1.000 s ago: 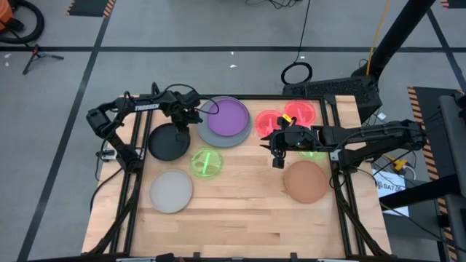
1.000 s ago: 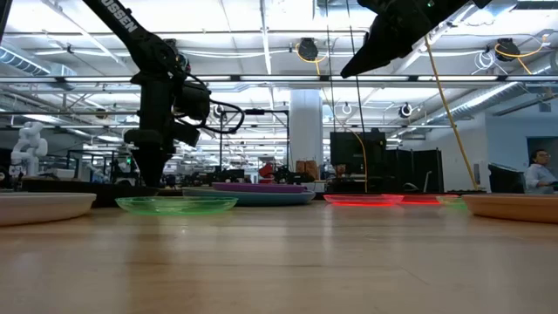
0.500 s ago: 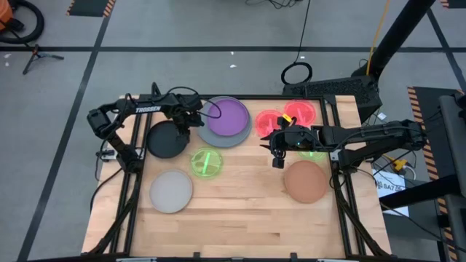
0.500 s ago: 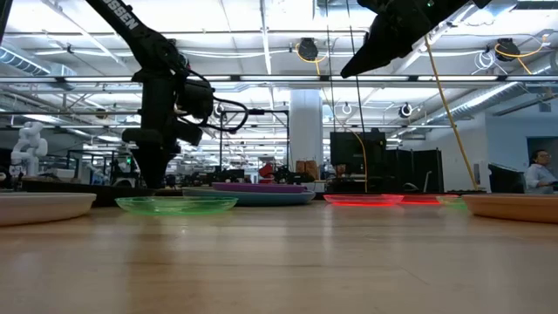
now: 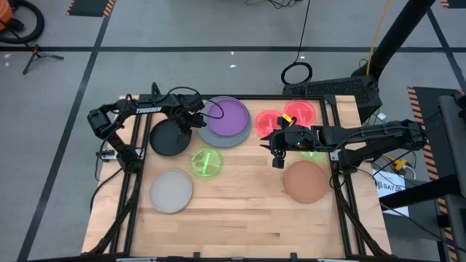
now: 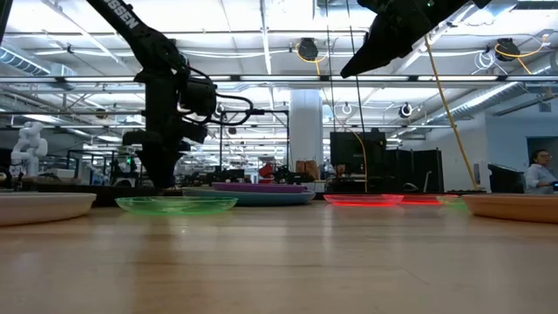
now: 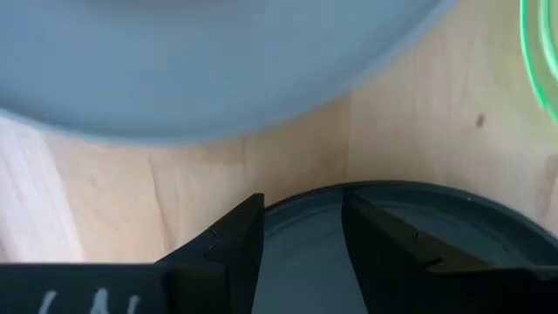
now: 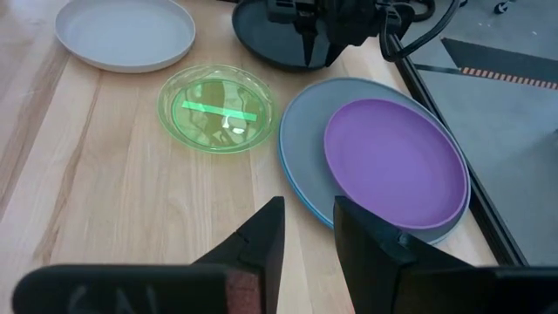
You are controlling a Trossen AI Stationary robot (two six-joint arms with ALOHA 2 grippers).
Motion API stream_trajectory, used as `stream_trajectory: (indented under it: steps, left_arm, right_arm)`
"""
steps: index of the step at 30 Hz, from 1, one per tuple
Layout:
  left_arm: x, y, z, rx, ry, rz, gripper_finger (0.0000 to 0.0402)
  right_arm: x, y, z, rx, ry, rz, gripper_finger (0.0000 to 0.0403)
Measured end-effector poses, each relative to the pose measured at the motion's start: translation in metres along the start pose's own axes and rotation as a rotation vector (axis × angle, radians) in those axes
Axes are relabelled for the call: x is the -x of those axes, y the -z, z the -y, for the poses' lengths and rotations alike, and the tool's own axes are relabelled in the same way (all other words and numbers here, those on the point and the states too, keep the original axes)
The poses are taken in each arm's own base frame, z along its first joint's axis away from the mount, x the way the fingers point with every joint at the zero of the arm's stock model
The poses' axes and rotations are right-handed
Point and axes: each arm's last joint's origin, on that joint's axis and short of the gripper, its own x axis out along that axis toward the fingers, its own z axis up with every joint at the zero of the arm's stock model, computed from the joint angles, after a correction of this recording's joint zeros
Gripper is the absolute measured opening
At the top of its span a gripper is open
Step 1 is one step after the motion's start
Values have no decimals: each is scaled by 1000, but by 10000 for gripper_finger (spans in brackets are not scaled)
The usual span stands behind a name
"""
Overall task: Stack plastic plates
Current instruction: Stack the black plate on top of the purple plate
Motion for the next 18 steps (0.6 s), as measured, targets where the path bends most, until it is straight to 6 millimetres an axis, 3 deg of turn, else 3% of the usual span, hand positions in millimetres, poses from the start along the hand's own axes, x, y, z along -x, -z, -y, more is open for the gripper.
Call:
stream_trajectory:
  steps: [10, 18]
  left_arm:
    - [18, -13, -9, -62, -48, 55, 161]
    - [18, -5, -7, -193, -68, -83, 161]
  right_arm:
    - [0, 0, 0, 1, 0, -2, 93]
    - [0, 1, 0, 5, -1, -8, 93]
